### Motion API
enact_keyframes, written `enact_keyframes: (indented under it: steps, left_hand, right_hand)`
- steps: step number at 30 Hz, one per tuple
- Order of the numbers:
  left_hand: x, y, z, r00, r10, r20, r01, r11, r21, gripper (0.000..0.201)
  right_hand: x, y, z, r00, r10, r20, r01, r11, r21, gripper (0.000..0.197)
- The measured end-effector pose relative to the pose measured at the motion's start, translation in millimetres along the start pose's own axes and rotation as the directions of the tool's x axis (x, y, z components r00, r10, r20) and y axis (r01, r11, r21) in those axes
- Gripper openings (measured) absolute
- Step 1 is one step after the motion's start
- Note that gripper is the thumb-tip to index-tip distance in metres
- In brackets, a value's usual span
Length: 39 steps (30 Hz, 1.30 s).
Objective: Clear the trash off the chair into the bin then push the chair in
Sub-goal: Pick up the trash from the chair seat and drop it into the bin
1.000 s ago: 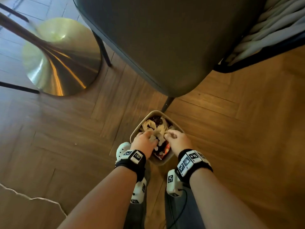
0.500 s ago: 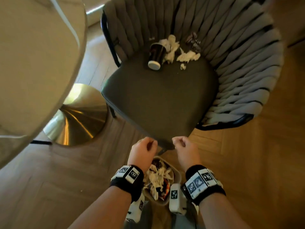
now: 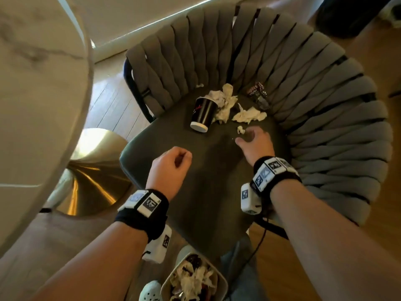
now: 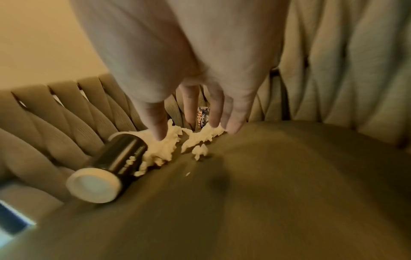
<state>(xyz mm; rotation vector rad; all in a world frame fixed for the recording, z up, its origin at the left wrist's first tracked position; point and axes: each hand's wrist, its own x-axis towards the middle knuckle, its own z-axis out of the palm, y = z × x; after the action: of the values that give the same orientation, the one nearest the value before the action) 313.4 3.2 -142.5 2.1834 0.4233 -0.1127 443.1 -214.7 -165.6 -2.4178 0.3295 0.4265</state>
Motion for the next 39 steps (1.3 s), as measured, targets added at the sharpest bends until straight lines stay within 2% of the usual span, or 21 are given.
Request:
enact_keyframes:
  steps: [4,6,8,11,13,16,19,22,25,29,33,36,39]
  left_hand:
    - [56.3,10.2,30.1,0.996,-0.037,-0.075,0.04,0.998,0.047,0.022]
    - [79.7,11.5,47.6,0.99,-0.081,-0.117,0.086,0.995,0.041,0.033]
    - [98.6,12.3,62.5,0.981,-0.12,-0.153,0.127,0.991,0.035,0.047]
    - [120.2,18.1,76.3,0.963,-0.174,-0.206,0.187,0.981,0.045,0.067]
    - [133.3,22.3,82.7,0.958,-0.199,-0.205,0.216,0.974,0.066,0.082]
    - [150.2,22.2,88.2,0.959,-0.255,-0.127,0.268,0.959,0.097,0.093]
    - [150.0,16.0,89.0,0.954,-0.283,-0.096,0.292,0.952,0.092,0.089]
    - [122.0,15.3,79.8,0.952,-0.284,-0.112,0.287,0.958,0.012,0.085]
    - [74.5,12.9,66.2,0.955,-0.277,-0.102,0.271,0.96,-0.068,0.087]
    - [-7.3,0.4,47.6,0.962,-0.271,-0.021,0.266,0.955,-0.134,0.092]
    - [-102.2,-27.5,38.2,0.97,-0.242,0.028,0.244,0.963,-0.118,0.089]
    - [-164.2,-49.5,37.9,0.97,-0.236,0.059,0.241,0.966,-0.095,0.088]
    - [-231.8,-79.9,43.6,0.968,-0.215,0.13,0.226,0.971,-0.079,0.087]
  right_hand:
    - [72.1,-1.8,1.6,0.996,-0.043,0.08,0.063,0.963,-0.261,0.087]
    - [92.1,2.5,11.4,0.98,-0.097,0.176,0.16,0.906,-0.392,0.094]
    - [99.4,10.1,24.7,0.963,-0.157,0.218,0.246,0.843,-0.479,0.086]
    - [91.2,19.8,39.9,0.96,-0.236,0.152,0.28,0.776,-0.565,0.063]
    - [84.3,25.1,44.4,0.948,-0.28,0.155,0.317,0.754,-0.575,0.051]
    - [81.6,30.8,43.4,0.92,-0.294,0.259,0.388,0.772,-0.504,0.043]
    - [79.3,28.6,34.2,0.914,-0.263,0.31,0.38,0.824,-0.42,0.038]
    - [65.8,23.1,25.2,0.924,-0.232,0.303,0.353,0.823,-0.446,0.036]
    - [41.0,17.5,18.6,0.949,-0.148,0.278,0.265,0.851,-0.453,0.035]
    - [-11.0,11.4,21.2,0.966,-0.094,0.241,0.183,0.908,-0.377,0.037]
    - [-94.7,13.9,26.3,0.988,-0.062,0.144,0.089,0.978,-0.19,0.039]
    - [-159.8,25.6,30.4,0.988,-0.098,0.12,0.112,0.986,-0.12,0.042]
    - [-230.8,57.6,47.5,0.981,-0.138,0.139,0.148,0.987,-0.065,0.043]
